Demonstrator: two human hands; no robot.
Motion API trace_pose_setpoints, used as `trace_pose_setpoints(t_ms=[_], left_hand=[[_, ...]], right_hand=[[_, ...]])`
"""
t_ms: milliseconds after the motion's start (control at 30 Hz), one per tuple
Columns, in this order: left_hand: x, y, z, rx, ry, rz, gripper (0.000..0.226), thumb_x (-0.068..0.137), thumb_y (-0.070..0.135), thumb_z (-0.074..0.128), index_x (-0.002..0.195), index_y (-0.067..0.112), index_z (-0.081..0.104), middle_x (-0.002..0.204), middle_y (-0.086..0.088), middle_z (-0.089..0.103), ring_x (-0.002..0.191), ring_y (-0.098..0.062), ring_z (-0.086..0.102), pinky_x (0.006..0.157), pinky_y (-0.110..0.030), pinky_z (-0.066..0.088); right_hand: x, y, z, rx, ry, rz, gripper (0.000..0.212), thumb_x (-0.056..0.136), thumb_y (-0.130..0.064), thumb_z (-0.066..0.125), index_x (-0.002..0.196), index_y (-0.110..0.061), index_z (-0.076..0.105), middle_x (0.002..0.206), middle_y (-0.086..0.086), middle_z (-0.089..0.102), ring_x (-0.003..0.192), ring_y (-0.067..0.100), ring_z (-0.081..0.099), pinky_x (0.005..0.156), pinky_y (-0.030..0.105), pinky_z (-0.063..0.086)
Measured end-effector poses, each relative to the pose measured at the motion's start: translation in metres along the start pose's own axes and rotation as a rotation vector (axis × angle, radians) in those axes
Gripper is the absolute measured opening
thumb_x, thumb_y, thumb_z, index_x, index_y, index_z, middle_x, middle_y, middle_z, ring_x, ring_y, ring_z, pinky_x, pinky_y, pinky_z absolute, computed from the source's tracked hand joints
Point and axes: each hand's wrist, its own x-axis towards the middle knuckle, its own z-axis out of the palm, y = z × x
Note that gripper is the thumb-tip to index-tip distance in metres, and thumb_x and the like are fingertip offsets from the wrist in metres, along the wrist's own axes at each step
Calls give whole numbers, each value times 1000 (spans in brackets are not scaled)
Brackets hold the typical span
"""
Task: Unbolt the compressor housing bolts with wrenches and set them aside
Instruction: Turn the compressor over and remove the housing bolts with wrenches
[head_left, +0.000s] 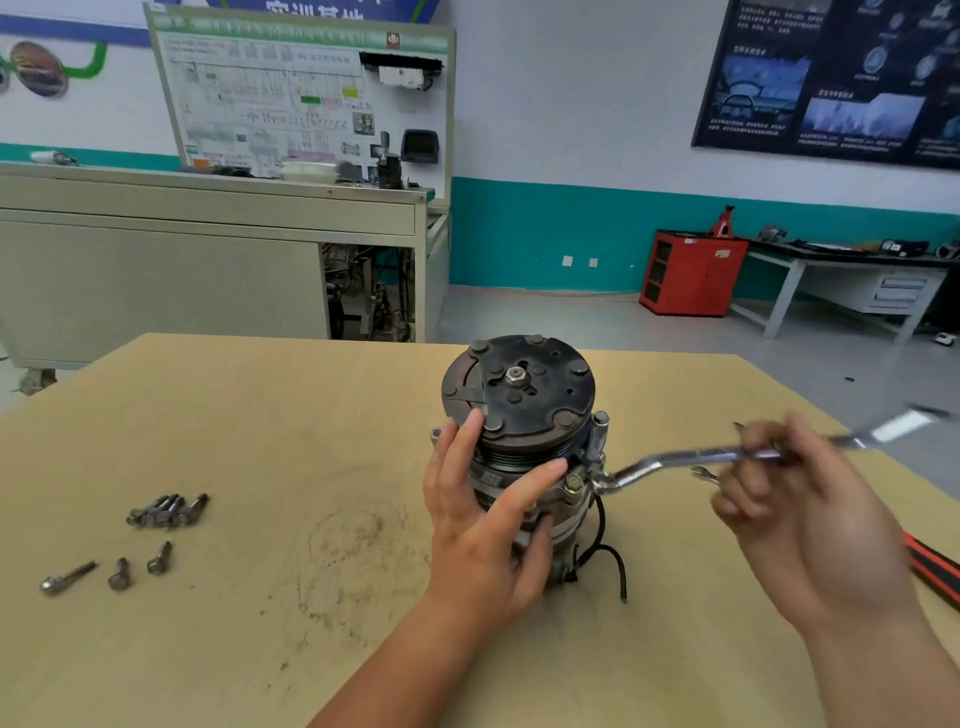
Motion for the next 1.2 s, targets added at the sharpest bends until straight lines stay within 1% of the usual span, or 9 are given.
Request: trace_pose_setpoints(t_ms=[100,200,333,500,600,833,900,1033,1200], left_hand=[[0,1,-1,6,-6,-9,42,77,21,59,118,30,53,157,10,0,142,-35,12,118,-43,14],[0,0,-1,13,-21,-12,42,78,21,59,118,30,54,157,7,1,146,-28,7,118,-47,15],[-1,0,0,20,-32,-13,43,79,22,60,121,30,55,157,3,2,147,-25,4,117,-49,16],[-2,-2,2,11,-10,16,39,80,18,61,115,34,59,157,7,0,146,-26,5,118,-47,14],[-1,-1,2,7,-5,32,41,79,14,62,112,37,60,157,6,0,146,-26,6,118,-47,13],[-1,-3,0,-2,-10,33,47,78,19,60,122,34,52,157,7,1,146,-27,7,117,-49,16],[-1,-3,0,-37,-3,17,45,76,22,60,120,31,52,157,10,2,146,-25,8,118,-47,14],[0,-1,-2,-114,4,-22,32,82,43,58,111,29,56,156,13,6,146,-22,7,118,-43,11],[1,1,-4,-155,-6,-59,29,83,45,56,107,29,58,156,16,7,147,-17,7,115,-54,16]], right_hand=[[-39,13,-2,-125,35,-207,53,97,-34,30,64,-25,71,53,1,64,48,12,62,45,11,43],[-60,27,12,-234,-13,-273,34,78,-63,56,71,-33,71,65,4,72,60,17,70,46,11,41],[-69,42,16,-303,30,-340,40,82,-27,33,67,-37,69,65,7,73,60,19,71,44,12,40],[-55,35,17,-329,40,-372,30,90,-49,49,74,-30,66,59,6,69,46,18,62,42,13,37],[-1,28,15,-423,106,-237,29,99,-20,42,79,-23,62,45,-6,55,38,5,46,38,14,34],[61,9,33,-228,-255,75,32,96,-26,41,76,-16,63,39,-9,32,34,3,27,39,17,28],[41,0,24,-70,-236,-11,34,89,-30,41,66,-23,65,41,-9,37,35,3,32,41,16,33],[-36,-3,-5,-423,-241,-304,17,75,-13,66,78,-29,70,71,0,72,67,13,69,55,16,49],[-88,18,-18,-345,-153,-102,31,56,4,47,61,-16,70,77,26,71,68,33,71,57,17,53]])
